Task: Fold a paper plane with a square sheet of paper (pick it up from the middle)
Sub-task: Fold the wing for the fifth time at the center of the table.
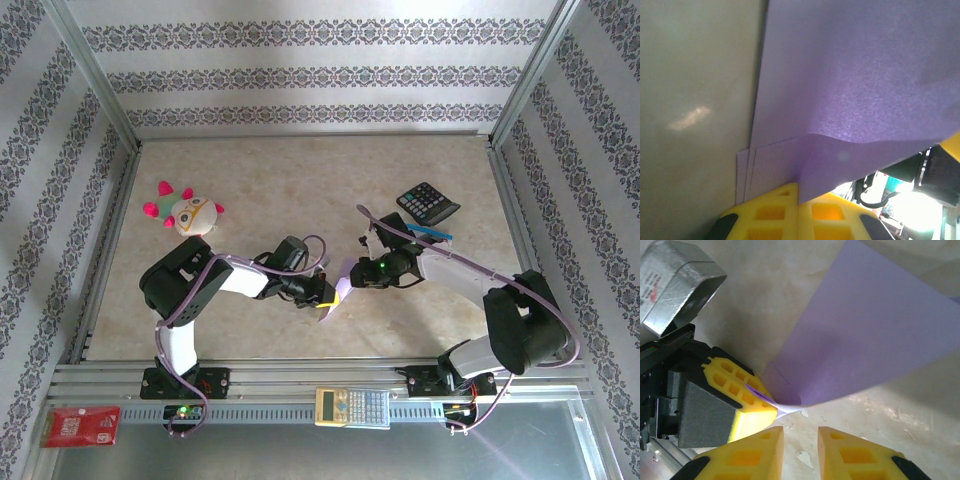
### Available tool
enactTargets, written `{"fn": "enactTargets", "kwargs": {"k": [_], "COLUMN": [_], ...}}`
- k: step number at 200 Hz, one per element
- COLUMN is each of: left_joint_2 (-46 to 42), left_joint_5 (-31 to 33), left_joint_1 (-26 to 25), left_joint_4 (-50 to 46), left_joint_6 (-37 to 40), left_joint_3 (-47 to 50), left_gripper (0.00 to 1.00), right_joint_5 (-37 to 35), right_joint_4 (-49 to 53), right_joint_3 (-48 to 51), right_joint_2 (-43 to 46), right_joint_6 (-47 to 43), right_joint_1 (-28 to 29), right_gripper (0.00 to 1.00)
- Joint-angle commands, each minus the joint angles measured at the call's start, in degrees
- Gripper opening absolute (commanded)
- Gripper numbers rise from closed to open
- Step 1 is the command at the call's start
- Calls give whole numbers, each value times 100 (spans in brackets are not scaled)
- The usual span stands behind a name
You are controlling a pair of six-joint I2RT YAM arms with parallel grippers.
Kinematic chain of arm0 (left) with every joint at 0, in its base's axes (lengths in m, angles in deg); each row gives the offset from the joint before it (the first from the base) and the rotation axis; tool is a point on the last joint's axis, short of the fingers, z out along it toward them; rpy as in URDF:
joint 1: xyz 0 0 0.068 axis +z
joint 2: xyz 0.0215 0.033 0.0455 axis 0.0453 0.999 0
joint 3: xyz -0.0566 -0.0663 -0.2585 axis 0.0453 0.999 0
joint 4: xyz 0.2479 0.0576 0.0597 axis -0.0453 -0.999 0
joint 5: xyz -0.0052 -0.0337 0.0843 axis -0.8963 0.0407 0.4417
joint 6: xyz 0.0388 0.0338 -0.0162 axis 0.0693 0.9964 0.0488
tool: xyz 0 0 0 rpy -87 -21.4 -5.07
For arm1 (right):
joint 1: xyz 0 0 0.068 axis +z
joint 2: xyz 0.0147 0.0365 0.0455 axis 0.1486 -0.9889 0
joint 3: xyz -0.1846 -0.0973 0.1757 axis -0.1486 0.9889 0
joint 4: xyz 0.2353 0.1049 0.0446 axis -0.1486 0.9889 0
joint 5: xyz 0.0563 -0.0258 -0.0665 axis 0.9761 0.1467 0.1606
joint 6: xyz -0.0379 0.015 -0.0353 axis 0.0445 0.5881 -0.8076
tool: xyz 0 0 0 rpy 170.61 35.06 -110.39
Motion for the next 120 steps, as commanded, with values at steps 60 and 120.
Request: {"fn": "enactTargets", "kwargs": {"k": [60,120], "left_joint_2": [252,271], "left_joint_5": [-190,-92], "left_joint_1": [156,182], "left_joint_4": [1072,1122], "left_joint_6": [-735,-850], "left_joint_3": [315,385], "left_gripper": [0,0], "right_joint_5": [121,-17], "right_joint_4": [-836,-1101], "right_joint_3": [85,-18], "right_joint_2": [-416,-824], "right_joint_6": [260,299], "right_joint_1": [276,330], "right_gripper": [19,17]}}
